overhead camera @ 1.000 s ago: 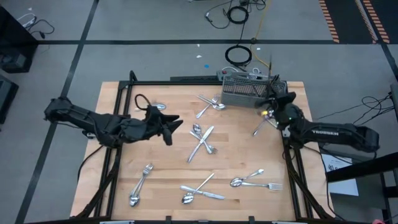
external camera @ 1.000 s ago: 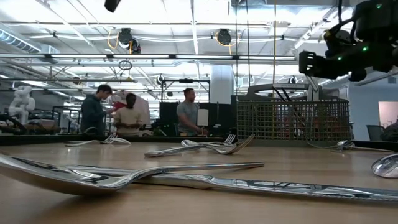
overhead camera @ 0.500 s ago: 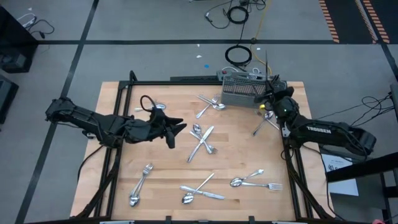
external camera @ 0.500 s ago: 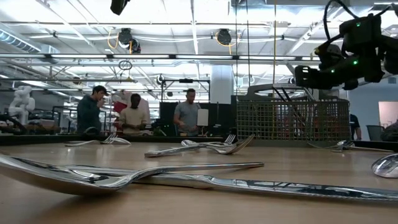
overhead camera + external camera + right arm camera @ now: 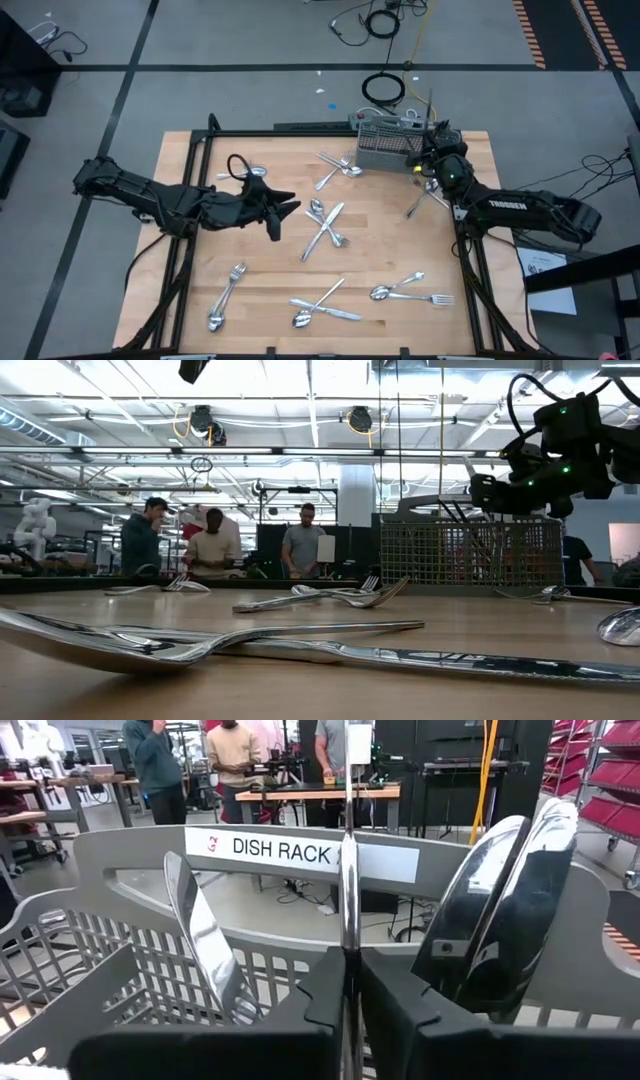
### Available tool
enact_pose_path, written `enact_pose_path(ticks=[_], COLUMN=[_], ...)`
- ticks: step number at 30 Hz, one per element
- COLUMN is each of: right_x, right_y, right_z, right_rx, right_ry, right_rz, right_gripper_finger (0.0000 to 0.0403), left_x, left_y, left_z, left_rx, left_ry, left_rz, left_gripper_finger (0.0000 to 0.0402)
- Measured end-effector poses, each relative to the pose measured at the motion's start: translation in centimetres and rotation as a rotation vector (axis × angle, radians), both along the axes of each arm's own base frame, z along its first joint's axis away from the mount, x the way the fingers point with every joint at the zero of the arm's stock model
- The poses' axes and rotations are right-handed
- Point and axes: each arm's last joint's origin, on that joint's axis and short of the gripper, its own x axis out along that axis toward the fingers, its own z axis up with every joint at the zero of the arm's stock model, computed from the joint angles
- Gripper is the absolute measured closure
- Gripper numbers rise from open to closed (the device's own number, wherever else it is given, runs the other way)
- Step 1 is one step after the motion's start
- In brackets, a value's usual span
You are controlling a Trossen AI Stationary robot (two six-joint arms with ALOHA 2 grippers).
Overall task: Sort silverware
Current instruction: Put the silver table knife into the gray utensil holder
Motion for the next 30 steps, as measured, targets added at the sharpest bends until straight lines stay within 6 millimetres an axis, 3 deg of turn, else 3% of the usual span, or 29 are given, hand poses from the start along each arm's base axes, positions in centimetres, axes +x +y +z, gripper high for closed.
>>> enact_pose_path(ticks=[8, 13, 22, 30], right_x=[0.0, 0.3, 2.3, 6.0], right_y=[0.0, 0.2, 0.3, 1.6], right_z=[0.0, 1.0, 7.4, 14.4], right_rx=[-0.002, -0.041, -0.202, -0.071], right_ry=[0.002, -0.049, -0.098, 0.059], right_rz=[0.008, 0.114, 0.427, 0.755], right_gripper_finger=[0.0315, 0.0292, 0.0289, 0.029], left_x=[0.0, 0.0, 0.0, -0.8], left_y=[0.0, -0.1, -0.2, -0.4], left_z=[0.0, 0.0, 0.0, -0.5], left_rx=[-0.001, -0.009, 0.014, 0.036], left_ry=[0.002, 0.006, 0.021, 0.132], left_rz=[-0.005, -0.033, -0.105, -0.274], left_gripper_finger=[0.0244, 0.0244, 0.0244, 0.0244])
